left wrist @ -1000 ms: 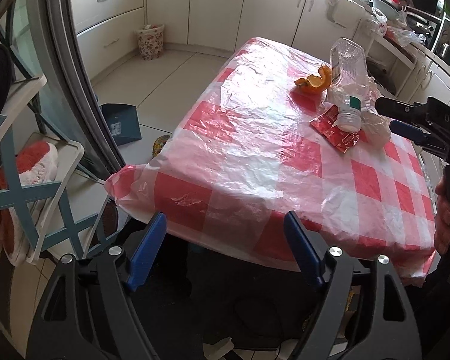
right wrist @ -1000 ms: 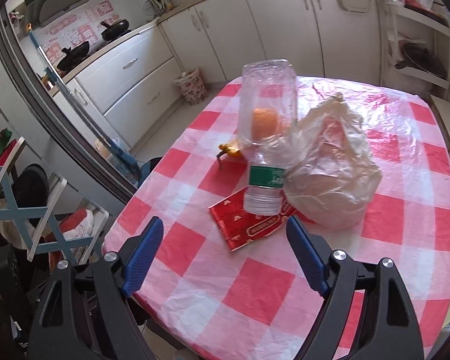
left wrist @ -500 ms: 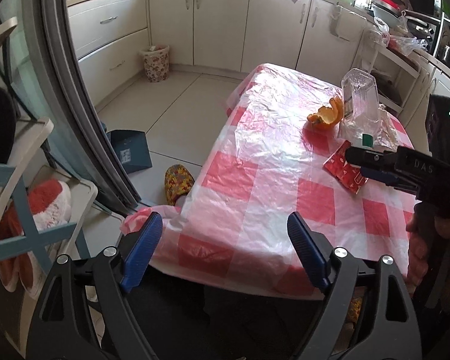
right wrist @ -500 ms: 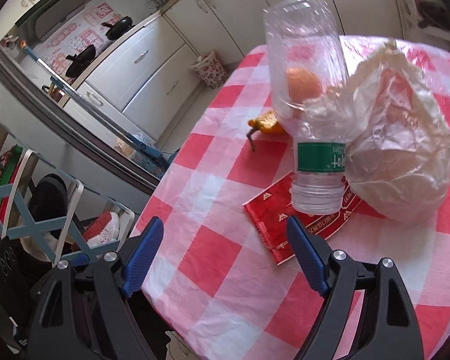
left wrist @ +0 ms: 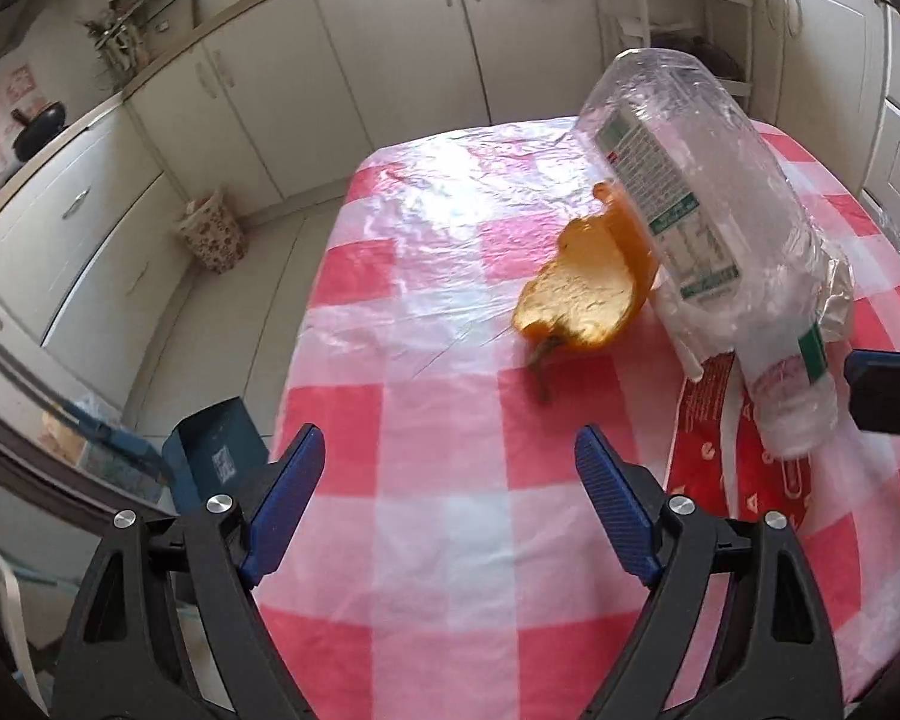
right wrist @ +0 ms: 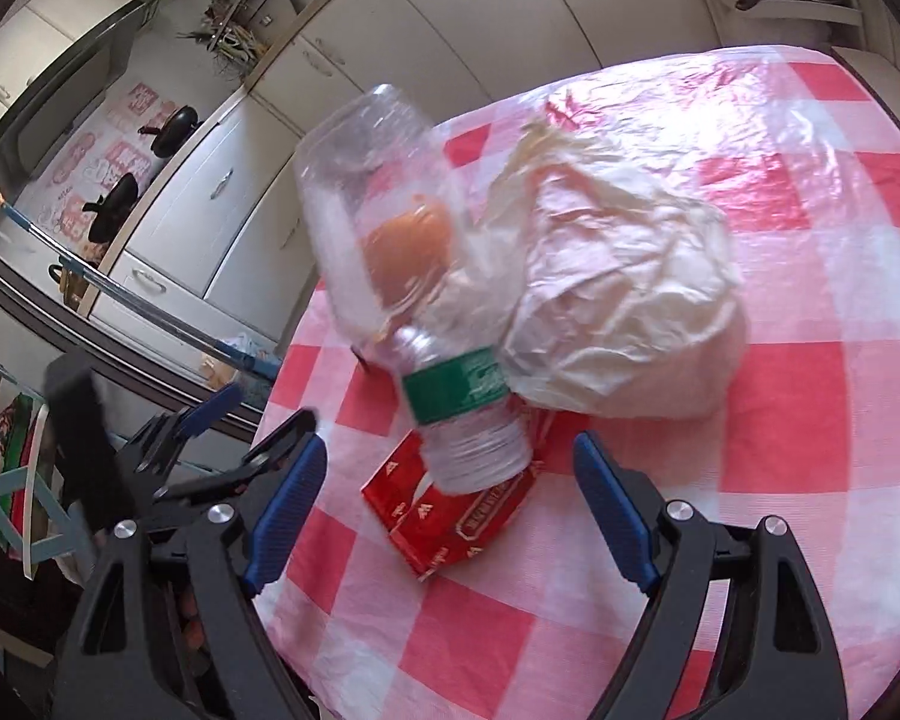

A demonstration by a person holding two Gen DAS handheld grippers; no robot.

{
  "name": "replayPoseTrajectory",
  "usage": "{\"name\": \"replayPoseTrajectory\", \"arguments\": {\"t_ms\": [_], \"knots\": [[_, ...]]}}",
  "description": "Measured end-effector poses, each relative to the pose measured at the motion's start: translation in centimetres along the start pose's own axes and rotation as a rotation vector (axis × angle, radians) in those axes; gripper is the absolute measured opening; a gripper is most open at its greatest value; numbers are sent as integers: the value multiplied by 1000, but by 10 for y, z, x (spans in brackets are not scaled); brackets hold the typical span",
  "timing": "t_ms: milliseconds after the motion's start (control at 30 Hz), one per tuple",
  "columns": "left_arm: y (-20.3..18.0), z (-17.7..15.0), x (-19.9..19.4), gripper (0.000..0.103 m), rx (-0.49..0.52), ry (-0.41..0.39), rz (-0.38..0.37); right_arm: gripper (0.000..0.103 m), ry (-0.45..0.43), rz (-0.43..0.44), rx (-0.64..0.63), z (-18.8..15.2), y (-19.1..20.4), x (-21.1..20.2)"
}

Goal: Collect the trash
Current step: 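Grasp the clear water bottle with the right tool and lift it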

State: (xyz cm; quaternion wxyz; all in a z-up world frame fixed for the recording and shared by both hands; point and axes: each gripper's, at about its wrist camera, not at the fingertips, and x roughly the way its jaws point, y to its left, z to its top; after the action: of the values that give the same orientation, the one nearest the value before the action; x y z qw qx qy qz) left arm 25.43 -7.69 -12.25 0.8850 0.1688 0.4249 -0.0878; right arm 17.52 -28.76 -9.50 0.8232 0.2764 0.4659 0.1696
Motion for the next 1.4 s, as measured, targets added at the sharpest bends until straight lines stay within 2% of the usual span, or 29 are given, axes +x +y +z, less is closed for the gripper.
{"name": "replayPoseTrajectory", "arguments": {"t_ms": [100,167,233,333,367,433,467,500,600,700,800,1000,1133,1233,1400], "knots": [[-15,14,16,81,29,-13,-8,81,-7,-21,-17,-2,-4,-8],[-22,23,25,81,49,-30,29,82,-7,-34,-27,-4,-7,-11],[-26,29,32,77,56,-47,62,82,-7,-40,-27,-6,-10,-13],[-31,36,39,58,64,-53,27,82,-8,-40,-27,-8,-16,-17],[-33,37,41,47,67,-52,0,82,-9,-40,-29,-7,-16,-17],[-38,38,42,38,75,-51,-51,83,-11,-41,-30,-7,-19,-19],[-41,37,42,22,81,-54,-75,83,-12,-40,-30,-7,-20,-20],[-43,36,43,11,88,-41,-103,83,-12,-39,-31,-8,-20,-21],[-46,32,39,8,73,-31,-144,83,-14,-50,-48,-7,-17,-20],[-31,25,32,6,-2,7,-218,83,-23,-66,-81,-5,-10,-21],[-14,7,19,6,-47,33,-246,83,-33,-83,-117,-4,0,-19],[2,-38,-22,5,-72,83,-269,83,-36,-132,-295,-14,36,-8],[13,-52,-33,5,-83,91,-258,86,-34,-167,-405,-23,55,5],[19,-58,-30,5,-102,102,-240,86,-11,-147,-444,-25,63,14],[23,-56,-33,5,-88,73,-237,86,57,-80,-487,-31,72,27]]}}
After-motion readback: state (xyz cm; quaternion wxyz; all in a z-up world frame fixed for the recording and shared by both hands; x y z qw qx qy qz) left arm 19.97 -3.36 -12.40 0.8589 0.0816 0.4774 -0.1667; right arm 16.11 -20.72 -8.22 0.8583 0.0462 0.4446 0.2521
